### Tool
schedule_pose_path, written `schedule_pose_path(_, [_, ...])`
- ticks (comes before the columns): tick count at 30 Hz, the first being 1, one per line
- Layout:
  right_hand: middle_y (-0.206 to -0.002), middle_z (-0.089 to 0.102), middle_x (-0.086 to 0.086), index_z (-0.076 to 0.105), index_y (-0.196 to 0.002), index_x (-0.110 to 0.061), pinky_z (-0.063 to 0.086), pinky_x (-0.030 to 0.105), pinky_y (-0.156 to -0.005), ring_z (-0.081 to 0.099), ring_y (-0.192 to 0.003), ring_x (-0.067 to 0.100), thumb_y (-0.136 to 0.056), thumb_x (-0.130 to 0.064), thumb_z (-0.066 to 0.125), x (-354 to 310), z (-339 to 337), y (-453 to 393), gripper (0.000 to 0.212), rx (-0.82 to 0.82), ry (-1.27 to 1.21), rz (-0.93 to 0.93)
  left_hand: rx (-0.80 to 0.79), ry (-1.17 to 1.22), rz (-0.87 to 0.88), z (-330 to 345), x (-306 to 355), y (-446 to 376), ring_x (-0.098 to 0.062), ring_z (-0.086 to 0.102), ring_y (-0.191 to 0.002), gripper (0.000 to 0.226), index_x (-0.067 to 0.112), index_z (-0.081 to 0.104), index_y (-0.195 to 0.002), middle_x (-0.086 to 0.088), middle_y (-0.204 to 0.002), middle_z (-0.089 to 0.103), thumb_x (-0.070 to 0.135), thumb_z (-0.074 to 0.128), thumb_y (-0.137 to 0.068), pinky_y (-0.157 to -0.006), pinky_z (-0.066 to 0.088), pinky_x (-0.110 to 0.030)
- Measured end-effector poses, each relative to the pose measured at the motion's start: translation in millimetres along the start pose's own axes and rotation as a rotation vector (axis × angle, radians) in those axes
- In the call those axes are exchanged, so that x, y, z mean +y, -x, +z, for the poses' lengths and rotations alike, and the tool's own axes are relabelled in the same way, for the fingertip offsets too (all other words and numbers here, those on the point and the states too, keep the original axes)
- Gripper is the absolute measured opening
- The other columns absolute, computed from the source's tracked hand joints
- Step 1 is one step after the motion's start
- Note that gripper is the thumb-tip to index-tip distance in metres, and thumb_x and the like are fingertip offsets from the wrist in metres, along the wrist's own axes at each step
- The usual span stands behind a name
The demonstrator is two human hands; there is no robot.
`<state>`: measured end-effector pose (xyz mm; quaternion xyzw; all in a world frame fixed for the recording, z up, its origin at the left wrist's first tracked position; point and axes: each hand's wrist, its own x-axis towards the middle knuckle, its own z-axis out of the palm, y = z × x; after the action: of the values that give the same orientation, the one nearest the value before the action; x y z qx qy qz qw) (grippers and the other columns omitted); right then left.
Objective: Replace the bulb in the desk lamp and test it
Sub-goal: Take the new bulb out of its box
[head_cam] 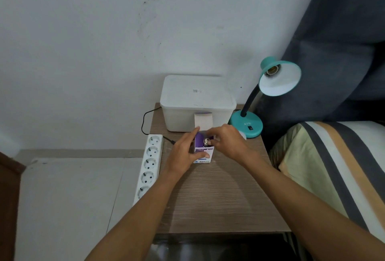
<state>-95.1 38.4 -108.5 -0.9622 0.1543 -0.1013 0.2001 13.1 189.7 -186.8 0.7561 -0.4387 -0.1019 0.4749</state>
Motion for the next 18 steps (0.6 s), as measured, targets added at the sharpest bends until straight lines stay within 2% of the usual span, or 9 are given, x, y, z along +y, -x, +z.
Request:
schedule_pose_path(4, [-0.095, 0.077, 0.000, 0.075, -0.115, -0.024, 0.059, 0.037, -0.075, 0.068, -0.084, 0.014, -0.085, -0.019, 0.076, -3.4, -8.7, -10.5, 0.030, -0.138, 0.070, -0.001, -0.013, -0.026, -0.003, 1.3, -3.8, -2.5, -0.015, 0.062, -0.116, 0.104, 0.017, 0.043, -0.154, -0.003, -0.131, 0.063, 0.042, 0.093, -0.067, -0.097, 0.056, -0.036])
schedule_pose_path(8, [-0.097, 0.074, 0.002, 0.074, -0.117, -0.021, 0.057, 0.035, -0.076, 0.066, -0.087, 0.016, -0.089, -0.019, 0.070, -10.1, -11.3, -10.9, 0.028, -0.196, 0.174, -0.062, -0.026, -0.019, -0.031, 4.0, -7.2, -0.9, -0.014, 0.066, -0.114, 0.107, 0.024, 0.037, -0.158, -0.003, -0.133, 0.066, 0.038, 0.094, -0.069, -0.096, 0.057, -0.038])
schedule_pose_path(11, [-0.094, 0.071, -0.001, 0.073, -0.116, -0.023, 0.054, 0.032, -0.071, 0.060, -0.084, 0.012, -0.089, -0.023, 0.068, -13.8, -15.2, -11.3, 0.027, -0.219, 0.229, -0.106, -0.022, -0.029, -0.041, 3.7, -6.4, 1.4, -0.013, 0.064, -0.117, 0.106, 0.026, 0.033, -0.159, -0.004, -0.137, 0.064, 0.031, 0.094, -0.072, -0.098, 0.056, -0.034])
schedule_pose_path(15, [-0.089, 0.071, -0.004, 0.071, -0.114, -0.028, 0.055, 0.034, -0.069, 0.061, -0.080, 0.011, -0.089, -0.026, 0.066, -15.2, -16.3, -13.6, 0.026, -0.260, 0.225, -0.104, -0.028, -0.020, -0.042, 2.9, -4.1, 1.7, -0.013, 0.062, -0.120, 0.106, 0.026, 0.033, -0.160, -0.004, -0.140, 0.062, 0.029, 0.093, -0.072, -0.100, 0.054, -0.030])
schedule_pose_path(18, [-0.085, 0.069, 0.000, 0.071, -0.111, -0.022, 0.051, 0.032, -0.067, 0.059, -0.076, 0.014, -0.090, -0.022, 0.061, -15.8, -10.8, -10.7, 0.023, -0.217, 0.172, -0.116, -0.040, -0.008, -0.049, 2.4, -3.9, 2.2, -0.009, 0.062, -0.118, 0.108, 0.028, 0.031, -0.160, -0.001, -0.141, 0.062, 0.032, 0.093, -0.072, -0.098, 0.050, -0.016])
